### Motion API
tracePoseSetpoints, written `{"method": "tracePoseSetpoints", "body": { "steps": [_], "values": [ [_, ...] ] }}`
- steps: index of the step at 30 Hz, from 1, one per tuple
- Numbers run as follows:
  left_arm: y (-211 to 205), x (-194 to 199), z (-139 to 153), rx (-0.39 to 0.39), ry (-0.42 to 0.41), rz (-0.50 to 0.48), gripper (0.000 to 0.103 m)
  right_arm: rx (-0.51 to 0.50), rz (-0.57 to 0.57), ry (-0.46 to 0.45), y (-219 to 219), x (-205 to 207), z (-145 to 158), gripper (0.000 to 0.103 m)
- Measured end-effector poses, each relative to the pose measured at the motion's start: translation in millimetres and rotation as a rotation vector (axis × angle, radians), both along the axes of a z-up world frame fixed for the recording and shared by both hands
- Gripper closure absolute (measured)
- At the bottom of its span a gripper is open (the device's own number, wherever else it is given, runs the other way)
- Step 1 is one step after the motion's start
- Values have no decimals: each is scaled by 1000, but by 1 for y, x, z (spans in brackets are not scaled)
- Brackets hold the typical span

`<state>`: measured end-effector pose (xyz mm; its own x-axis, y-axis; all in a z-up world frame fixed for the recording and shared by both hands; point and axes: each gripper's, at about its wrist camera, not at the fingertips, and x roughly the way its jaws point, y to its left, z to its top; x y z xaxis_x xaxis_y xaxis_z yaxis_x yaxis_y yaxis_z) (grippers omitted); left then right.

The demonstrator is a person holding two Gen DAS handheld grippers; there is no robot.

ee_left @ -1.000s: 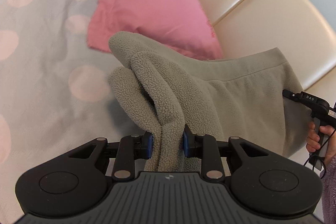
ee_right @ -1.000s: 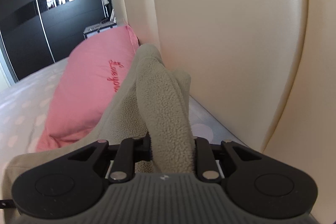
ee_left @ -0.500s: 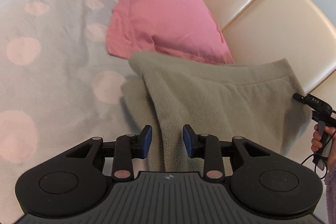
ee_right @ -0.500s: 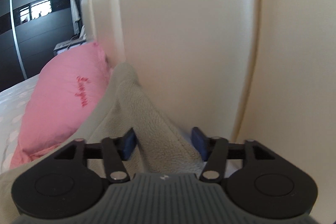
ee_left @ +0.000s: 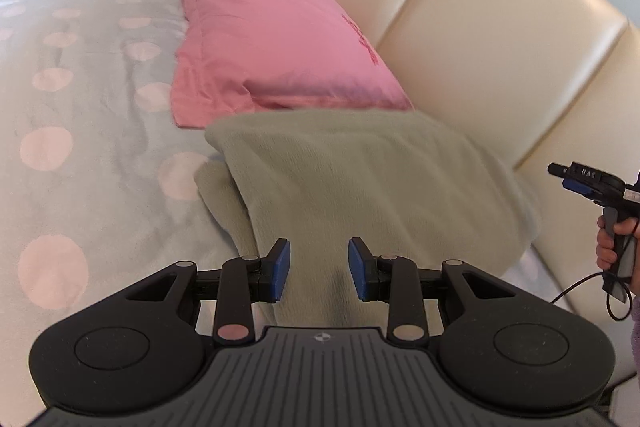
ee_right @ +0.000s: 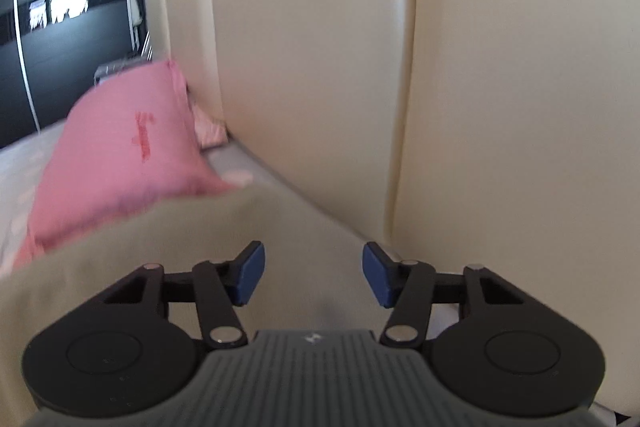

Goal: Fold clothes
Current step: 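Carry the hoodie with both grippers toward the pink pillow and lower it, then open both grippers and release the hoodie beside the pink pillow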

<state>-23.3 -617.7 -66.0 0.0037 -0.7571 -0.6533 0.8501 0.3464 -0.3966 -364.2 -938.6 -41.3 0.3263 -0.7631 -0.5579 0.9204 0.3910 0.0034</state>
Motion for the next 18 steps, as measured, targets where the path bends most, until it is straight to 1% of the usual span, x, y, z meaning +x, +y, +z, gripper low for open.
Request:
{"method": "tracePoseSetpoints", "body": {
  "steps": [1,3,6,8,10,11,12,13,16,18],
  "values": [
    [-3,-3,-5,23,-2,0,74,16,10,24,5,-3,-12,53],
    [-9,-8,-16,69,-7,-1,75,74,-13,62,3,-8,-37,53],
    [-16,-9,-36,150,28,33,77,169,-95,120,-11,-13,-74,53],
    [-18,-10,-48,181,17,46,77,205,-114,121,-17,-19,-94,53],
    [-21,-12,-56,202,-16,42,77,246,-133,111,-23,-24,-110,53],
    [-23,-13,-60,212,-30,37,76,262,-150,81,-26,-27,-114,52],
    [-25,-14,-63,222,-40,35,75,278,-167,52,-29,-30,-118,47],
    [-26,-13,-65,230,-38,39,75,292,-184,42,-33,-31,-120,40],
    [-27,-11,-67,246,-18,63,73,287,-199,70,-30,-26,-114,38],
    [-25,-13,-63,247,-35,68,73,285,-209,89,-28,-23,-110,38]
  ]
}}
